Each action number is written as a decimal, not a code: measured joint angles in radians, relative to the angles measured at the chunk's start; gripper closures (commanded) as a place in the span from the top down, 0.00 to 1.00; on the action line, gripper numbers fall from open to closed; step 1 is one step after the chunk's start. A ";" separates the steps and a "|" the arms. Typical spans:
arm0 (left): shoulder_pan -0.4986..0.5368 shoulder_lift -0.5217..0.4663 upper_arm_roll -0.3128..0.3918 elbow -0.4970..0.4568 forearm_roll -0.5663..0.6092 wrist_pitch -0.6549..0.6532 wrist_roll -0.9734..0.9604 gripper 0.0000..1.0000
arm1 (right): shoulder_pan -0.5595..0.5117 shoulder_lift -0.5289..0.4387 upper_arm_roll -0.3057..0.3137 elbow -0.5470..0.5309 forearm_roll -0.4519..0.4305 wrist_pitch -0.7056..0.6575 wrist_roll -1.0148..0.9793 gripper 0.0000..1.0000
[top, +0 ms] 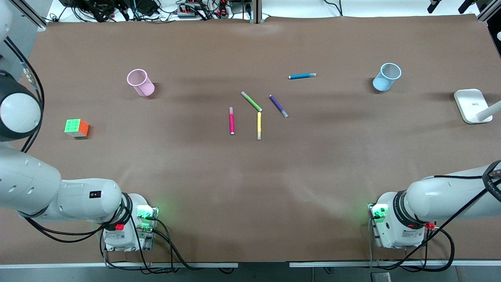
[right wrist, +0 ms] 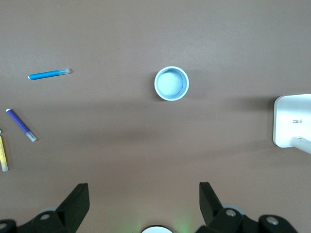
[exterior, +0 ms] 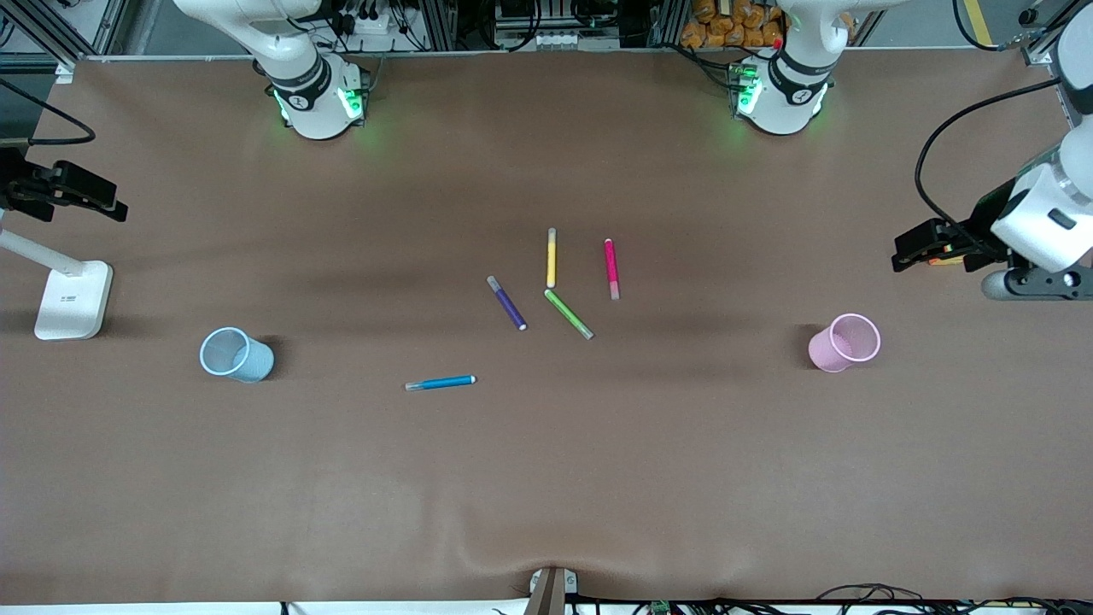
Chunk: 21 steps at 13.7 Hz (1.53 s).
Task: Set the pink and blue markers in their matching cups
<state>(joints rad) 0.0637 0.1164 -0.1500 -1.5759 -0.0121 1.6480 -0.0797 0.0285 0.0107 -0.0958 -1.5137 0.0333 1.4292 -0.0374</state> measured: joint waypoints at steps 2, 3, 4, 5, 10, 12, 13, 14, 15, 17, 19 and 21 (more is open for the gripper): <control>0.000 0.059 -0.003 0.001 0.000 0.005 0.000 1.00 | 0.000 0.000 0.000 0.000 0.000 0.000 0.000 1.00; -0.001 0.078 -0.004 0.003 0.000 0.008 0.000 1.00 | 0.000 0.000 0.000 0.000 0.000 0.000 0.000 1.00; -0.003 0.087 -0.004 0.005 0.000 0.009 0.001 1.00 | 0.000 0.000 0.000 0.000 0.000 0.000 0.000 1.00; -0.009 0.091 -0.005 0.006 0.000 0.009 0.001 1.00 | 0.000 0.000 0.000 0.000 0.000 0.000 0.000 1.00; -0.130 0.125 -0.009 0.006 -0.001 0.031 -0.045 1.00 | 0.000 0.000 -0.001 0.000 0.000 0.000 0.000 1.00; -0.186 0.146 -0.010 0.006 -0.001 0.047 -0.078 1.00 | 0.000 0.000 -0.001 0.000 0.000 0.000 0.000 1.00; -0.204 0.153 -0.010 0.006 -0.001 0.056 -0.088 1.00 | 0.000 0.000 -0.001 0.000 0.000 0.000 0.000 1.00; -0.213 0.159 -0.010 0.006 -0.001 0.065 -0.097 1.00 | 0.000 0.000 -0.001 0.000 0.000 0.000 0.000 1.00; -0.216 0.165 -0.010 0.006 -0.001 0.077 -0.098 1.00 | 0.000 0.000 -0.001 0.000 0.000 0.000 0.000 1.00; -0.238 0.186 -0.010 0.006 -0.001 0.110 -0.128 1.00 | 0.000 0.000 0.000 -0.001 0.000 0.000 0.000 1.00; -0.287 0.211 -0.011 0.006 -0.001 0.142 -0.203 1.00 | 0.000 0.001 0.000 -0.001 0.000 0.000 0.000 1.00; -0.332 0.231 -0.012 0.007 -0.006 0.163 -0.280 1.00 | 0.000 0.001 0.000 -0.001 0.000 0.000 0.000 1.00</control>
<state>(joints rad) -0.2686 0.3478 -0.1621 -1.5693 -0.0186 1.8114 -0.3599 0.0285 0.0119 -0.0958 -1.5144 0.0333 1.4291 -0.0374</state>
